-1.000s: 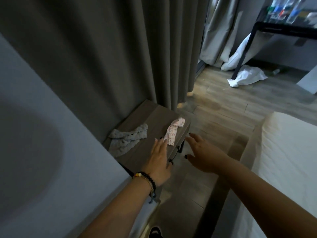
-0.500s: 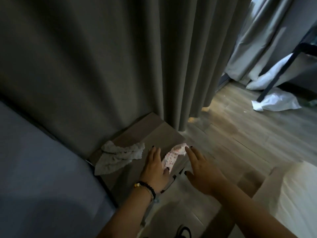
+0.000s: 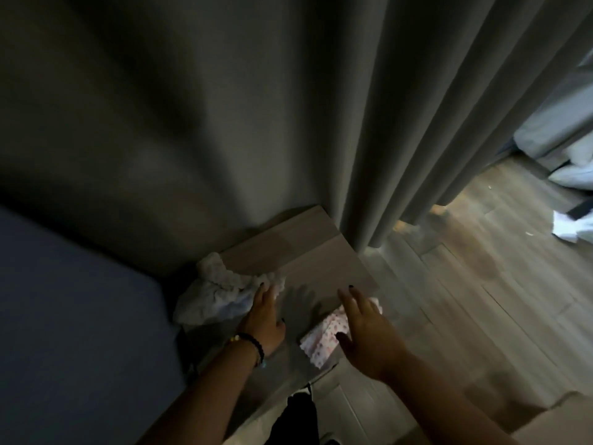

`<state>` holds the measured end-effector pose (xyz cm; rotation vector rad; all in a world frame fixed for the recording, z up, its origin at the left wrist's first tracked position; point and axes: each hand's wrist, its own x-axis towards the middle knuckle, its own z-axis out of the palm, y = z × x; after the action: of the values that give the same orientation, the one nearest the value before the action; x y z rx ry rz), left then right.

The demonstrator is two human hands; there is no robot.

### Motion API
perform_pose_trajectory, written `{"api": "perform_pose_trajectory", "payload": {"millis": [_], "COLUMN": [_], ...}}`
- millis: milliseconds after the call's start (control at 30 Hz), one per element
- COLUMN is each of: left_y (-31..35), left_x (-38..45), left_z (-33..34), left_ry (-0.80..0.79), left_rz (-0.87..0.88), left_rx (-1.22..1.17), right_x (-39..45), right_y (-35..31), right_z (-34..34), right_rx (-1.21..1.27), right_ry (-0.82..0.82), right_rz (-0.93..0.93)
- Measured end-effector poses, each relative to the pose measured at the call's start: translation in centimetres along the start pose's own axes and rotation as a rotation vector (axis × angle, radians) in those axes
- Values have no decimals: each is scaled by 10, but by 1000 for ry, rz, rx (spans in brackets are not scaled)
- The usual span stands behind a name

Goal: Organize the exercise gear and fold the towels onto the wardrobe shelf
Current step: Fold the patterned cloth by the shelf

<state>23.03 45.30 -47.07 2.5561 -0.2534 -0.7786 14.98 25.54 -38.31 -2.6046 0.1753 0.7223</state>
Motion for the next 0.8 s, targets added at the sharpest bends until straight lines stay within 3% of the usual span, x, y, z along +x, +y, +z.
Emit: {"api": "perform_pose_trajectory", "payload": {"millis": [300, 500, 633, 800], "left_y": [-57, -61, -65, -44], "left_x": [79, 97, 100, 62], "left_z": [24, 45, 54, 21], "left_ry": [-138, -211, -26, 292], "left_rz": [-55, -67, 12, -218], "left_rx": [97, 191, 160, -55], "right_x": [79, 99, 103, 94], "right_y": [5, 21, 30, 24], "right_z": [14, 24, 23, -3], "right_rx": [73, 64, 3, -72], "right_ry": [-102, -186, -232, -227], "right_rz": [-40, -48, -72, -155]}}
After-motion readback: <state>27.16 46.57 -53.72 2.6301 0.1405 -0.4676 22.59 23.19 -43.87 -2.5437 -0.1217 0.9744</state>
